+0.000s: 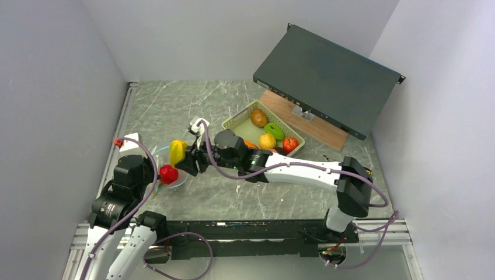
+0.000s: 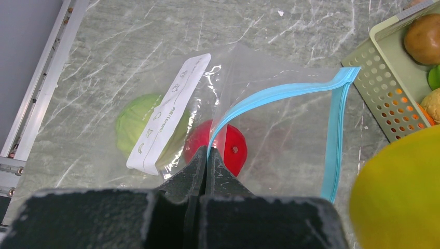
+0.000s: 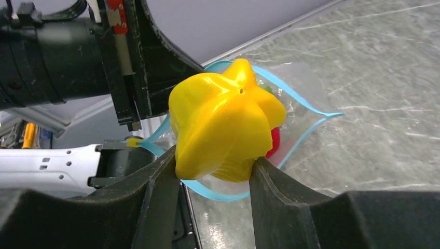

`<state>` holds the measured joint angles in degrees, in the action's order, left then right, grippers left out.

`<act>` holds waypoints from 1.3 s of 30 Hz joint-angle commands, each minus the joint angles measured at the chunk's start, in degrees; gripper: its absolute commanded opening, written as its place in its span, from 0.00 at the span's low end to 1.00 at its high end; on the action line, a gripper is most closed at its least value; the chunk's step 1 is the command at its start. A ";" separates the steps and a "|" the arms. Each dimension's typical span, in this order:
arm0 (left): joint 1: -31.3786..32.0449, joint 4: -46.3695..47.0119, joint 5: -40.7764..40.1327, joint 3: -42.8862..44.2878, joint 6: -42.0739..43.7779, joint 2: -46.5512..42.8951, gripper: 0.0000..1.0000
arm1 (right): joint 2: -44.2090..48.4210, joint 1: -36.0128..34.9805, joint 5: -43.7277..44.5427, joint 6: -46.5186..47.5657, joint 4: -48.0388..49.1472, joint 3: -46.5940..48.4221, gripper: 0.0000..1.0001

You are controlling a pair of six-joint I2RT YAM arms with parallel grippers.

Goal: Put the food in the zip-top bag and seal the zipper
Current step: Place the fake fruit in the zipper food storage bag.

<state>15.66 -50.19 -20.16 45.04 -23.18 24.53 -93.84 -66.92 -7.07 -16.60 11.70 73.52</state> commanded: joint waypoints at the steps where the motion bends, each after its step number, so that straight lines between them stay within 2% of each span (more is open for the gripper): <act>1: -0.29 2.17 0.13 1.37 0.59 -0.36 0.00 | -3.59 -1.45 -0.87 2.88 0.82 4.49 0.28; 4: -0.28 2.21 0.30 1.30 0.68 -0.40 0.00 | -6.19 -1.79 -0.83 2.82 -0.11 5.85 0.29; 7: -0.29 2.17 -0.13 1.32 0.51 -0.54 0.00 | -8.56 -2.31 -0.07 3.49 -2.39 7.58 0.36; 9: -0.35 2.19 0.01 1.36 0.57 -0.42 0.00 | -9.45 -2.57 0.57 4.20 -3.68 8.41 0.42; 13: -0.33 2.21 0.15 1.37 0.68 -0.01 0.00 | -10.55 -3.31 4.23 5.63 -6.07 9.87 0.64; 16: -0.41 2.25 0.24 1.39 0.67 0.10 0.00 | -11.89 -3.30 6.98 5.92 -8.93 11.84 0.70; 19: -0.41 2.29 0.36 1.37 0.76 0.10 0.00 | -13.62 -3.31 10.60 5.99 -11.33 14.61 0.70; 26: -0.37 2.21 0.22 1.37 0.68 -0.10 0.00 | -13.03 -3.19 12.02 5.90 -12.15 15.72 0.69; 29: -0.41 2.12 0.01 1.37 0.50 -0.26 0.00 | -11.36 -3.23 15.53 3.69 -13.39 13.70 0.62; 39: -0.38 2.37 0.70 1.28 0.81 -0.27 0.00 | -1.78 2.31 22.01 -3.57 -11.98 2.65 0.63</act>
<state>15.66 -50.19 -20.16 45.04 -23.18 24.51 -102.56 -68.34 10.79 -16.64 -2.09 79.61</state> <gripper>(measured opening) 0.012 0.628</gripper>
